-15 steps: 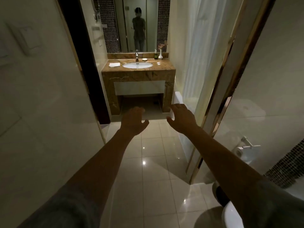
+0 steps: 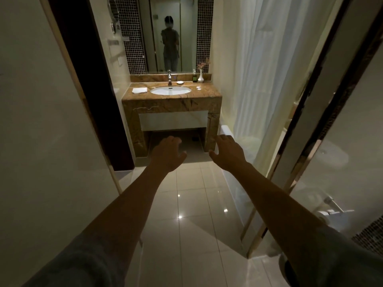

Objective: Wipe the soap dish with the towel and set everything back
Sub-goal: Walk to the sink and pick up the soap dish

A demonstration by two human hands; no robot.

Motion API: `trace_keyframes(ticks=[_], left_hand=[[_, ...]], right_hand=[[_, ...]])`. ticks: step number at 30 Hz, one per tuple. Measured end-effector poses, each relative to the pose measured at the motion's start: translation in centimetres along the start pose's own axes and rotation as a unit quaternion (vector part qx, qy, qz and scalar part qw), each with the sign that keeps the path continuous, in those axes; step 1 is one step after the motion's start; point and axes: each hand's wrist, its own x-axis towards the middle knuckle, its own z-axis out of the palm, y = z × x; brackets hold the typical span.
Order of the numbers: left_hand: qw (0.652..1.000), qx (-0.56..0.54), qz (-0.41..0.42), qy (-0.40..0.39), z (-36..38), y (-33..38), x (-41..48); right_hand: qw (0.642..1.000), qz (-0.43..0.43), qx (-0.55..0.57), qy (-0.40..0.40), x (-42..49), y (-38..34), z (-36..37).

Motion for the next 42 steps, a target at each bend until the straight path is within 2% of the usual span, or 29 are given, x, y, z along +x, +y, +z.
trace_keyframes(ticks=[15,21,31,42], left_hand=[[1.0,-0.01,0.011,-0.021,5.2,-6.1,15.1],[0.999,-0.002,-0.005,-0.036,8.6,-7.7,22.6],[1.0,0.013,-0.023,0.011,9.9,-8.8,36.0],[0.998,0.027,-0.043,-0.031,15.1,-14.2,48.3]], right_hand=[[0.999,0.012,0.013,0.029,14.6,3.8,6.4],[0.999,0.018,0.028,0.005,22.5,7.5,9.3],[0.999,-0.008,0.037,0.004,36.6,12.1,10.1],[0.999,-0.019,0.029,0.003,49.8,15.4,16.5]])
